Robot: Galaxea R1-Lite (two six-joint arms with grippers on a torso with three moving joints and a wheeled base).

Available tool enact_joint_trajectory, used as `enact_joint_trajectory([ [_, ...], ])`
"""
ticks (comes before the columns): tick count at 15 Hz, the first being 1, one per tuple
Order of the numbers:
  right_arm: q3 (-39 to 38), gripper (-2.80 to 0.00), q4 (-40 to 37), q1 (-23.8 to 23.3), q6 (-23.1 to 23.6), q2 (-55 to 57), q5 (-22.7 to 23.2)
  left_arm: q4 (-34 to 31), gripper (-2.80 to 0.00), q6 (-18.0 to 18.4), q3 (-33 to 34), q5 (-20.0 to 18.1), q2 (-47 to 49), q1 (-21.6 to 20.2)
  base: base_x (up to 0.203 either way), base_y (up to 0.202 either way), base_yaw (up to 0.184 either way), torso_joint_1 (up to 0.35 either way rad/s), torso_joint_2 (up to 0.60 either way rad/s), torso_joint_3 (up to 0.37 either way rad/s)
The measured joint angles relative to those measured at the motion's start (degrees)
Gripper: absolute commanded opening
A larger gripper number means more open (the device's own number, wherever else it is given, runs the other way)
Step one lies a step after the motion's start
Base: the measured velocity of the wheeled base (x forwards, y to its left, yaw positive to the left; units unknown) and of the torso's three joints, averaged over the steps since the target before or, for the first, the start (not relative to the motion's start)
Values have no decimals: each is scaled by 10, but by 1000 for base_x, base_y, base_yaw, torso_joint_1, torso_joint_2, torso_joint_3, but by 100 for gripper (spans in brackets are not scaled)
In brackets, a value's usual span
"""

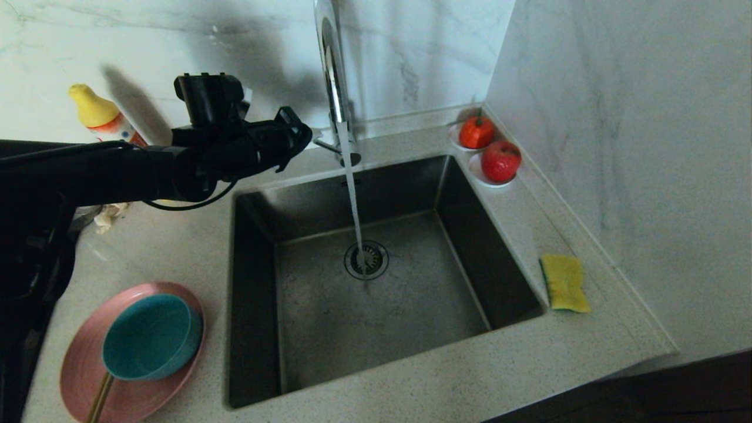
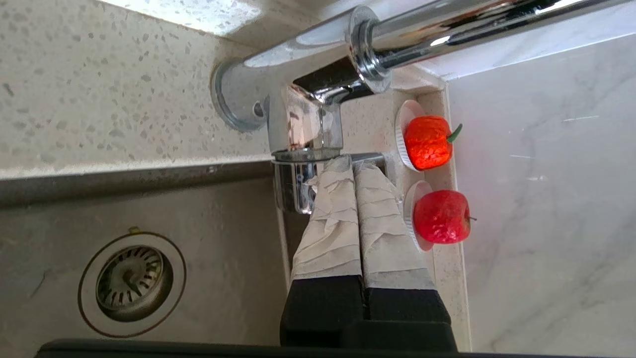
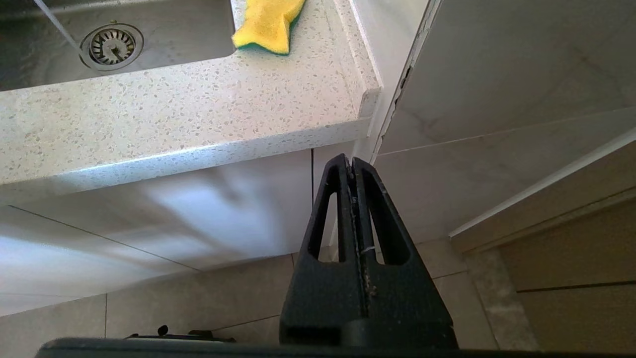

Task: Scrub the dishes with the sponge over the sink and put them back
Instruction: Turn on the faucet

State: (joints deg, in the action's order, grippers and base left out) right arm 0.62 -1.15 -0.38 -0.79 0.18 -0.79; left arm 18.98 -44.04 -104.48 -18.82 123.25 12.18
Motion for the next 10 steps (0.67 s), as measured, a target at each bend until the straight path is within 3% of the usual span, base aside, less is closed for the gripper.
enact_joint_trajectory([
  [10,0,-280,0,0,0,0,0,3,-280,5,37,9,-19,19,0,0,0,0,0,0],
])
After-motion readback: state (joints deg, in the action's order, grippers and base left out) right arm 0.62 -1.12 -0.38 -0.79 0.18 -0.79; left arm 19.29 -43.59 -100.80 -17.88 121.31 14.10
